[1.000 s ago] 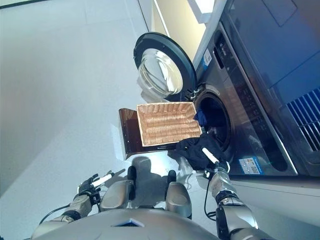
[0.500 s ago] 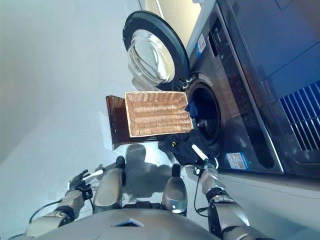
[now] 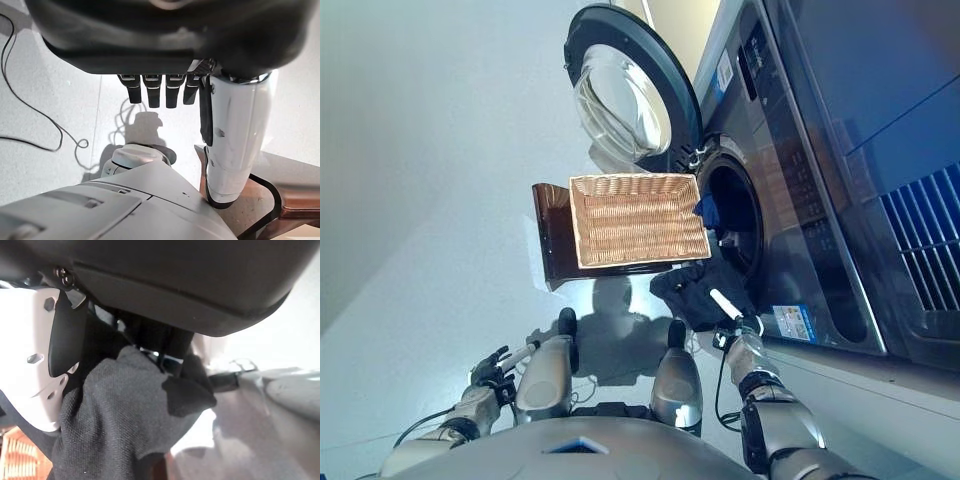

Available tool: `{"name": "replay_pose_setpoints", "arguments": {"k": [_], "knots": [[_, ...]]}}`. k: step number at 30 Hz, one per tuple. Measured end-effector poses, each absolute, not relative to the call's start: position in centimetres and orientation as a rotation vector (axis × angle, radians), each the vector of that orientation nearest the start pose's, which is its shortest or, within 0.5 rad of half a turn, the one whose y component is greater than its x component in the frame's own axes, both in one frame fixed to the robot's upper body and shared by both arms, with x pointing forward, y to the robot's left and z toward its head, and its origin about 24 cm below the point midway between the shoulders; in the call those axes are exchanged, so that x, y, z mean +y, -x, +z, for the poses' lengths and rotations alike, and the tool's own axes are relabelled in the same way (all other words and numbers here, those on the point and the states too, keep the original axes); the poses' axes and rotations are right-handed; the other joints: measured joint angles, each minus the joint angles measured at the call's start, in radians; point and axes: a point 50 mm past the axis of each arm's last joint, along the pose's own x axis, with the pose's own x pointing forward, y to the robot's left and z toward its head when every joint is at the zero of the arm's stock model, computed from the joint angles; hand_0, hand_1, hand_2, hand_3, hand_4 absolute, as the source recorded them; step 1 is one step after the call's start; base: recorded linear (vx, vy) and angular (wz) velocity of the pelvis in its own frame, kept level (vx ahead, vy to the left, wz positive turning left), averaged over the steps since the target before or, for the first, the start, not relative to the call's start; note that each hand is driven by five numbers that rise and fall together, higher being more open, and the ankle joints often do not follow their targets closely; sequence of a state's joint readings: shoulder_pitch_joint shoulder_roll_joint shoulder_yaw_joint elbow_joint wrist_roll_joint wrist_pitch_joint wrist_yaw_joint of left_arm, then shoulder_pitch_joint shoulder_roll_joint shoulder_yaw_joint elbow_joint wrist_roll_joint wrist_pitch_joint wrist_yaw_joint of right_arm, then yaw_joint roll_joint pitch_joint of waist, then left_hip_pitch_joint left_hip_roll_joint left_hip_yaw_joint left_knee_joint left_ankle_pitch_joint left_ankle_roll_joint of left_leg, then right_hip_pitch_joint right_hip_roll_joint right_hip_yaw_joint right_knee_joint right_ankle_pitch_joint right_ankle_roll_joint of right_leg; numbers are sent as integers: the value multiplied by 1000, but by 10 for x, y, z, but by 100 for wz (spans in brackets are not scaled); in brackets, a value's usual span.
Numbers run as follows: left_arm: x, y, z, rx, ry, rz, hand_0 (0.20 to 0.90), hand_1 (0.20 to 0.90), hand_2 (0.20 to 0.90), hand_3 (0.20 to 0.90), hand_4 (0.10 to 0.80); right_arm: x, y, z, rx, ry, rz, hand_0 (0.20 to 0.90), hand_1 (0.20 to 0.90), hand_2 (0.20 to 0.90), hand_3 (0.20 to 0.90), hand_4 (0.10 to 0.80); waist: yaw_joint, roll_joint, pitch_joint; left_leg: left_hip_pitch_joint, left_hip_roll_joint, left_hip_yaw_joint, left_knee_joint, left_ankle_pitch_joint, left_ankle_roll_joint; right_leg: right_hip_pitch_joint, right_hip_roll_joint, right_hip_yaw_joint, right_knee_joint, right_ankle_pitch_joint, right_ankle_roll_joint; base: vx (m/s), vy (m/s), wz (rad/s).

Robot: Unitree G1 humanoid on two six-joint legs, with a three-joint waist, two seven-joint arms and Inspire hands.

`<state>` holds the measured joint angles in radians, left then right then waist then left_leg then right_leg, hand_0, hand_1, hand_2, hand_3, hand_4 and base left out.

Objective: Pick up the clothes and place them into the washing machine

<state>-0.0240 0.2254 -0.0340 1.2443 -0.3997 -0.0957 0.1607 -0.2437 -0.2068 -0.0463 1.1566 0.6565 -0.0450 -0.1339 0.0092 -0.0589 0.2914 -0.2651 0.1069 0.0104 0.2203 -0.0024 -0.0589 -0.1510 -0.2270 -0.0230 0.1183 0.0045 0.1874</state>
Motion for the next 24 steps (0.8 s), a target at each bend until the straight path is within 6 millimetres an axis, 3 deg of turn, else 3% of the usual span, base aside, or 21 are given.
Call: {"name": "replay_pose_setpoints", "arguments": {"k": [8,11,16,24], "knots": [[229,-118,-152,1020,31,418,900,900,900,900,800,-238,-259,-80,655,-413,-591,200,200,200,200,300,2,90,55,-58,-16,24,-36,42,6,-107,-14,36,32,14,15,-82,27,-7],[227,-118,-152,1017,29,404,900,900,900,900,800,-234,-274,-68,610,-475,-597,200,200,200,200,300,11,97,59,-61,-21,26,-57,53,7,-120,-20,35,32,14,15,-46,44,6],[223,-123,-151,992,47,397,900,900,900,900,800,-229,-311,-36,449,-845,-715,200,200,200,200,300,20,114,65,-117,-36,15,-80,81,12,-174,-34,22,33,17,20,-37,45,14],[213,-129,-151,988,38,344,900,900,900,900,800,-241,-331,-10,324,-1121,-843,200,200,200,200,300,63,154,69,-152,-68,14,-106,97,27,-209,-67,18,15,28,38,7,38,7]]}}
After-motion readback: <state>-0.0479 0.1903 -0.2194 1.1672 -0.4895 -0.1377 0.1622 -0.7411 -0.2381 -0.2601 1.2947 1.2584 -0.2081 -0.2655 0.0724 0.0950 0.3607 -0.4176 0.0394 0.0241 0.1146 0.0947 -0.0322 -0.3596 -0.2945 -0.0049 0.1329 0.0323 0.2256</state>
